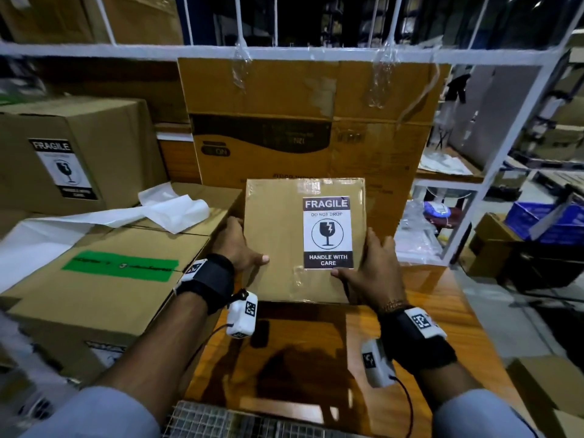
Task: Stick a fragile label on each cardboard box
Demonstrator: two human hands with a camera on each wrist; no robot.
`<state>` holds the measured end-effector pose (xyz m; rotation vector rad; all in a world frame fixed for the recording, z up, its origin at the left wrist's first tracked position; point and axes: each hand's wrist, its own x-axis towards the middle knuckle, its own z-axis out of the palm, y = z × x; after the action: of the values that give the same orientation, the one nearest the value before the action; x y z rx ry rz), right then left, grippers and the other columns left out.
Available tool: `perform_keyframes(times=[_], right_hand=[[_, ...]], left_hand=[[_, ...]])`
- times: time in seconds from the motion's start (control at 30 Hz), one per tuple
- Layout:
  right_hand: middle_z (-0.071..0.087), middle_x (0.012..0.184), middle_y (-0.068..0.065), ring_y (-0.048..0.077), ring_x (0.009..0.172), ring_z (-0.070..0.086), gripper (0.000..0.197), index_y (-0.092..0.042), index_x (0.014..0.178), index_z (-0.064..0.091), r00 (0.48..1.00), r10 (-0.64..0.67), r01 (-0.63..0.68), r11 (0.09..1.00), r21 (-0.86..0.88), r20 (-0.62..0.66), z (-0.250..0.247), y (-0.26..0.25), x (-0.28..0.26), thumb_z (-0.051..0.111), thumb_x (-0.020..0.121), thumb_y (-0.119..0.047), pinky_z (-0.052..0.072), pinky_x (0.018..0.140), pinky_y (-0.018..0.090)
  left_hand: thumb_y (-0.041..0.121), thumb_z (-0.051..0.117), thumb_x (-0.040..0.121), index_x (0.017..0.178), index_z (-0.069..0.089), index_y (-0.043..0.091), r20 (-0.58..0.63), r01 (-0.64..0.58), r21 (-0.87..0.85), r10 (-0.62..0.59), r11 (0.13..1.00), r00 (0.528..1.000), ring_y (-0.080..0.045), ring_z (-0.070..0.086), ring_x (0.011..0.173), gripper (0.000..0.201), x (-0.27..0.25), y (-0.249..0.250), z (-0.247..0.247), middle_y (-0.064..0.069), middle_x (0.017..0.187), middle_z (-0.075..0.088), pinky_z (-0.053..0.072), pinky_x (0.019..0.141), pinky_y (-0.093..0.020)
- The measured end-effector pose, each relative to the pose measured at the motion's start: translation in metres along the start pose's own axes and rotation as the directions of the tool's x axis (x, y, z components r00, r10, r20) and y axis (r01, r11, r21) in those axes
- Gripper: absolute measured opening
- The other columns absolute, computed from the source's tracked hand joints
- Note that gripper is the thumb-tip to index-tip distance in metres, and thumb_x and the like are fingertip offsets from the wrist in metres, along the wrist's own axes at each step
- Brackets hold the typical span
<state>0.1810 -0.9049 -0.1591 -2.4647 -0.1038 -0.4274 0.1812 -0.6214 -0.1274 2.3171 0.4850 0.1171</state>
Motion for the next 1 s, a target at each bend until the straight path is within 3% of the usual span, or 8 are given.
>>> perform_keyframes(times=[0.17, 0.37, 0.47, 0.53, 0.67, 0.77, 0.9, 1.0], right_hand=[[0.046, 0.135, 0.009, 0.023, 0.12, 0.05, 0.102, -0.012, 0.146, 0.04, 0.999, -0.021, 0.024, 0.996, 0.083, -0.031, 0.034, 0.008, -0.011, 0.098, 0.064, -0.03, 0.044, 0.1, 0.031], [0.051, 0.13, 0.005, 0.019, 0.117, 0.056, 0.073, -0.016, 0.132, 0.041, 0.995, 0.0, -0.014, 0.988, 0.153, 0.096, 0.078, 0.026, -0.027, 0.09, 0.077, -0.016, 0.058, 0.097, 0.039], [0.058, 0.127, 0.005, 0.017, 0.109, 0.06, 0.068, -0.015, 0.129, 0.038, 0.991, 0.028, -0.052, 0.982, 0.18, 0.134, 0.091, 0.023, -0.024, 0.085, 0.08, -0.009, 0.055, 0.09, 0.03], [0.064, 0.122, 0.008, 0.019, 0.098, 0.064, 0.062, -0.016, 0.129, 0.034, 0.983, 0.052, -0.084, 0.98, 0.182, 0.175, 0.101, 0.019, -0.022, 0.078, 0.087, -0.008, 0.058, 0.083, 0.035], [0.069, 0.115, 0.007, 0.025, 0.09, 0.068, 0.031, -0.025, 0.128, 0.032, 0.975, 0.064, -0.093, 0.988, 0.126, 0.213, 0.114, 0.014, -0.021, 0.051, 0.104, -0.028, 0.059, 0.077, 0.046], [0.07, 0.115, 0.005, 0.024, 0.091, 0.069, 0.048, -0.028, 0.136, 0.03, 0.969, 0.069, -0.11, 0.98, 0.164, 0.238, 0.122, 0.009, -0.018, 0.039, 0.095, -0.052, 0.06, 0.081, 0.047], [0.07, 0.114, 0.003, 0.023, 0.092, 0.07, 0.057, -0.03, 0.142, 0.026, 0.97, 0.048, -0.088, 0.983, 0.164, 0.238, 0.14, 0.007, -0.008, 0.051, 0.094, -0.049, 0.061, 0.08, 0.049], [0.071, 0.112, 0.004, 0.02, 0.09, 0.071, 0.067, -0.028, 0.142, 0.027, 0.977, 0.059, -0.085, 0.989, 0.122, 0.205, 0.157, 0.008, -0.003, 0.07, 0.091, -0.023, 0.064, 0.075, 0.047]], left_hand=[[0.01, 0.092, 0.073, 0.145, 0.024, 0.016, -0.048, -0.043, 0.013, 0.043, 0.999, 0.998, -0.035, 0.061, 0.121, 0.099, -0.008, -0.014, 0.01, -0.016, 0.137, 0.061, 0.049, 0.1, -0.046], [0.004, 0.083, 0.082, 0.157, -0.026, 0.035, -0.05, -0.069, 0.057, 0.072, 0.996, 0.996, -0.036, 0.056, 0.129, 0.136, -0.008, -0.031, 0.026, -0.02, 0.146, 0.051, 0.045, 0.108, -0.053], [-0.005, 0.077, 0.082, 0.159, -0.021, 0.036, -0.099, -0.13, 0.033, 0.132, 0.991, 0.986, -0.032, 0.044, 0.142, 0.131, 0.0, -0.032, 0.025, -0.012, 0.162, 0.033, 0.041, 0.112, -0.053], [-0.013, 0.074, 0.079, 0.161, -0.014, 0.037, -0.138, -0.189, 0.054, 0.195, 0.98, 0.971, -0.032, 0.039, 0.145, 0.13, 0.011, -0.034, 0.023, -0.008, 0.167, 0.022, 0.041, 0.113, -0.053], [-0.012, 0.075, 0.078, 0.163, 0.016, 0.02, -0.107, -0.203, 0.28, 0.24, 0.938, 0.965, -0.034, 0.022, 0.154, 0.108, 0.027, -0.037, 0.017, -0.008, 0.171, -0.001, 0.034, 0.121, -0.05], [-0.001, 0.072, 0.088, 0.157, 0.033, 0.015, 0.002, -0.216, 0.484, 0.246, 0.848, 0.969, -0.032, 0.009, 0.157, 0.08, 0.033, -0.039, 0.012, -0.011, 0.171, 0.005, 0.018, 0.127, -0.046], [0.011, 0.061, 0.096, 0.162, 0.019, 0.015, 0.115, -0.232, 0.702, 0.213, 0.674, 0.97, -0.029, 0.002, 0.159, 0.077, 0.039, -0.041, 0.009, -0.008, 0.171, 0.011, -0.005, 0.124, -0.057], [0.002, 0.053, 0.094, 0.163, 0.012, 0.014, 0.131, -0.21, 0.749, 0.17, 0.629, 0.977, -0.03, 0.001, 0.159, 0.082, 0.044, -0.039, 0.006, -0.006, 0.172, 0.008, -0.007, 0.123, -0.062]])
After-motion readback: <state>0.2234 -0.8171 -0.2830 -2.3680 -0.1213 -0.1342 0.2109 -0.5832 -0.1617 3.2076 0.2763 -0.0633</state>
